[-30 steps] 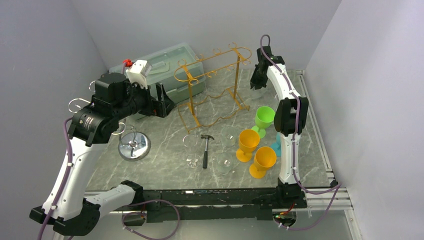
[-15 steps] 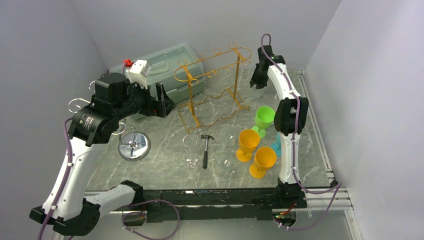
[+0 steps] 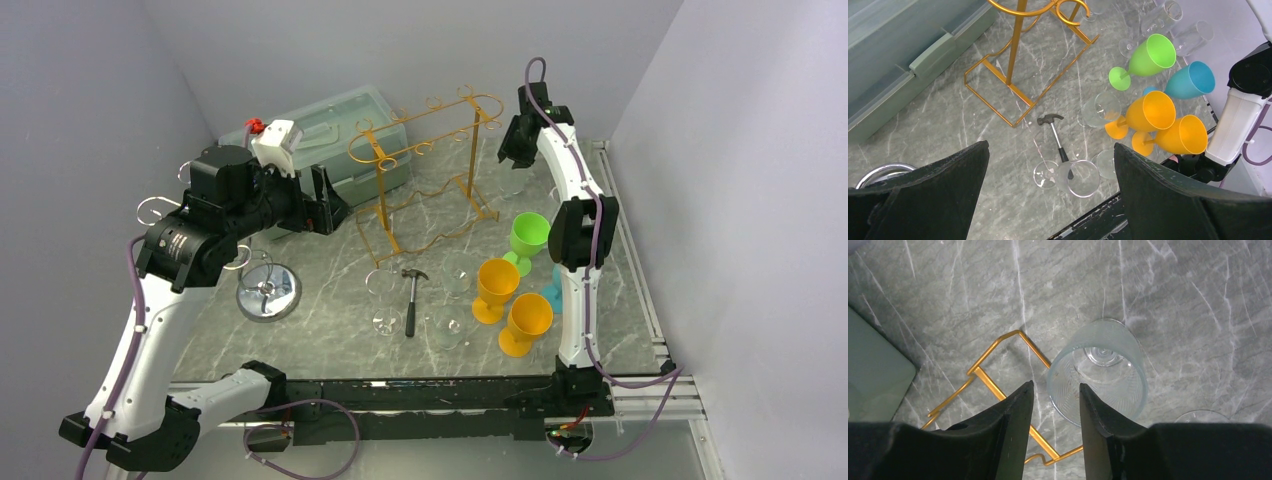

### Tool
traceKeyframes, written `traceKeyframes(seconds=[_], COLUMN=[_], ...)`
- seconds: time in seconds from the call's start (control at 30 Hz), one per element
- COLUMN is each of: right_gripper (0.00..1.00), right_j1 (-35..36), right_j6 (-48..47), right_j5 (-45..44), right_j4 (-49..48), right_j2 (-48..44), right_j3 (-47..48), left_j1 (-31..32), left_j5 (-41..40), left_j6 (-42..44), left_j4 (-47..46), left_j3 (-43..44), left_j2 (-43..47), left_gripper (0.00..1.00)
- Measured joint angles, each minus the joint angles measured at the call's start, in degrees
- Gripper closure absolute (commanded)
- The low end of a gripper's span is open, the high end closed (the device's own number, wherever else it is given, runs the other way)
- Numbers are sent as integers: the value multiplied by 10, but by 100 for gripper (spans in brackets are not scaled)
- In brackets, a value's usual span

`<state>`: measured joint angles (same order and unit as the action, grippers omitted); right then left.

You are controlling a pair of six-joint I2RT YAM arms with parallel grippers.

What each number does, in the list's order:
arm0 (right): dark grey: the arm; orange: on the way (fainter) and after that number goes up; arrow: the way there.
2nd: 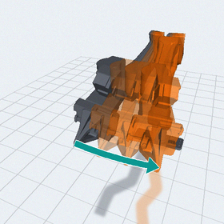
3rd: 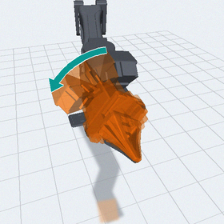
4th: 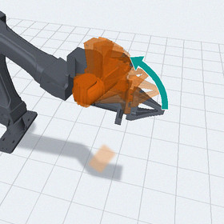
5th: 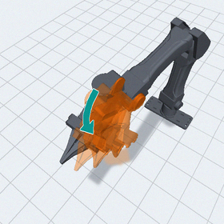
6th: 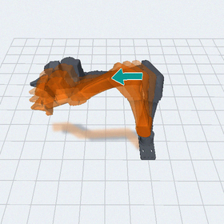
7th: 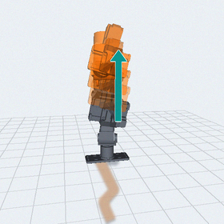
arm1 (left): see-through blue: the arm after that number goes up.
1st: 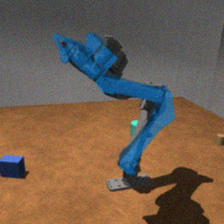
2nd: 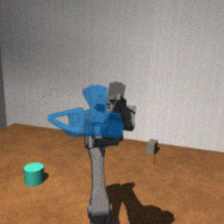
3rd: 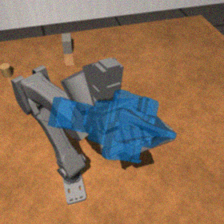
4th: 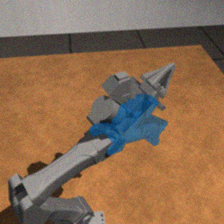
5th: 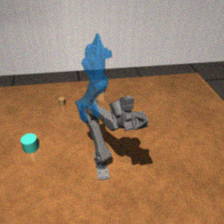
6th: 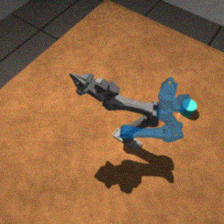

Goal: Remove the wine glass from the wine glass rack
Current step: Place the wine glass at the center of the board, then reset both arms

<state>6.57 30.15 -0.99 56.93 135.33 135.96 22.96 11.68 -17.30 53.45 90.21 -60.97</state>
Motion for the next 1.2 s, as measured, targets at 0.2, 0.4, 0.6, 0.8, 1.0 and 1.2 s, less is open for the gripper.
traceKeyframes(seconds=[0.2, 0.4, 0.6, 0.8, 1.0, 1.2], right_gripper=[54, 48, 34, 22, 10, 0], right_j1=[0, 0, 0, 0, 14, 72], right_j6=[3, 5, 8, 16, 19, 18], right_j5=[-2, -20, -44, -57, -66, -74], right_j4=[-5, -4, -14, -46, -97, -155], right_j2=[-5, -50, -153, -283, -430, -573], right_j3=[0, -12, -44, -122, -262, -382], left_j1=[0, 0, 0, 0, 0, 0], left_j5=[-2, -4, -4, -23, -67, -104], left_j6=[-6, -15, -17, -19, -21, -20], left_j4=[-2, -8, -18, -31, -33, -30], left_j3=[0, 2, 25, 50, 80, 111], left_j2=[0, -9, -37, -48, -56, -75], left_gripper=[0, 0, 1, 0, 1, 1])
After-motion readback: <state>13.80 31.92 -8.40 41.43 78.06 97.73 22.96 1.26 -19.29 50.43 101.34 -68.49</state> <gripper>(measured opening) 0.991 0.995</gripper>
